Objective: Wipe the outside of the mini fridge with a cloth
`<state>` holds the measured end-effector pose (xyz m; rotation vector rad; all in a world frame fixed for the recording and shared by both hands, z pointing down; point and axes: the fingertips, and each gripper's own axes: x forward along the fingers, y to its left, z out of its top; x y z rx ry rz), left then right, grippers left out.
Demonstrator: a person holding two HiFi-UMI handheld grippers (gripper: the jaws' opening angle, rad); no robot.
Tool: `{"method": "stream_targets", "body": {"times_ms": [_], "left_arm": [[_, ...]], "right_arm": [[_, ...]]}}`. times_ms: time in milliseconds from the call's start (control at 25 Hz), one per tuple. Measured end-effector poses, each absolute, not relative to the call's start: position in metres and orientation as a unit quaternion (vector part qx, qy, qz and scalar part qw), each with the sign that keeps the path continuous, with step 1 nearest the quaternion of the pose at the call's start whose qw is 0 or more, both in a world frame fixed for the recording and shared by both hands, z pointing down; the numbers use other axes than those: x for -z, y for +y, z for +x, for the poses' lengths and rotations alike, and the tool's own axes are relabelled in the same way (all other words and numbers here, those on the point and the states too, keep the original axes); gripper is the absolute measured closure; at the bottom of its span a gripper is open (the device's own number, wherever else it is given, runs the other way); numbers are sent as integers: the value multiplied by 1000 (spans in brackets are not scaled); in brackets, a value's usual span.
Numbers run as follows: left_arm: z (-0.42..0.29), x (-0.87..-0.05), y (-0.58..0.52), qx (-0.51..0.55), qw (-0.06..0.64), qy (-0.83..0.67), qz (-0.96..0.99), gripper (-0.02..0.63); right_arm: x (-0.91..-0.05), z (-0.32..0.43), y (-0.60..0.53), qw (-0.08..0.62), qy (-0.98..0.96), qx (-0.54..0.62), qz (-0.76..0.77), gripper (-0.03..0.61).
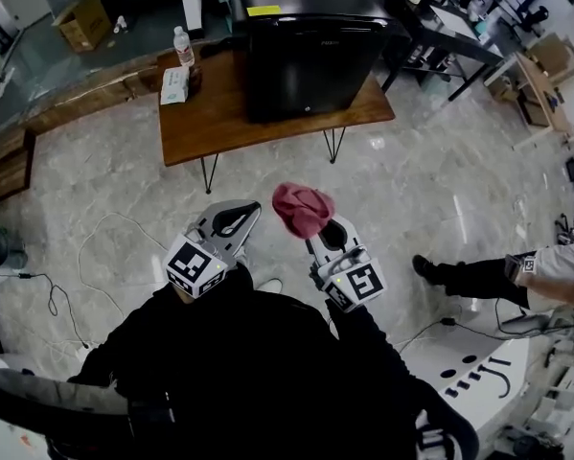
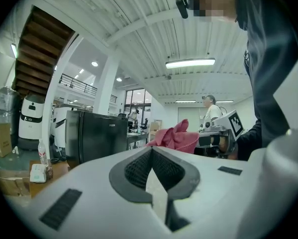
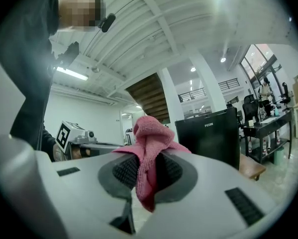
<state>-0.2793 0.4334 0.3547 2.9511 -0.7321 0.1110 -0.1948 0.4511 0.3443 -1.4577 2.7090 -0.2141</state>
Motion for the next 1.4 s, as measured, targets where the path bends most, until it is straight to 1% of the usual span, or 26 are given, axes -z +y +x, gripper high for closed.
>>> {"method": "stream_targets", "body": {"times_ms": [680,800,1000,1400], "left_arm": [[-256,-352,418,-41,40,-249,967,609],[-254,-352,406,-44,39,-257,964,609],[-251,-361,367,-55,47,-269,960,609],[-246,-361,234,-42,40,-284,957,609]], "right_arm": [[-352,-169,442,34,873,80,-479,526],[-360,-165,431,35,869,96,-483,526],[-369,-165,387,30,871,110,-478,526],[-354,-167,243,-12,873,100,-477,526]]}}
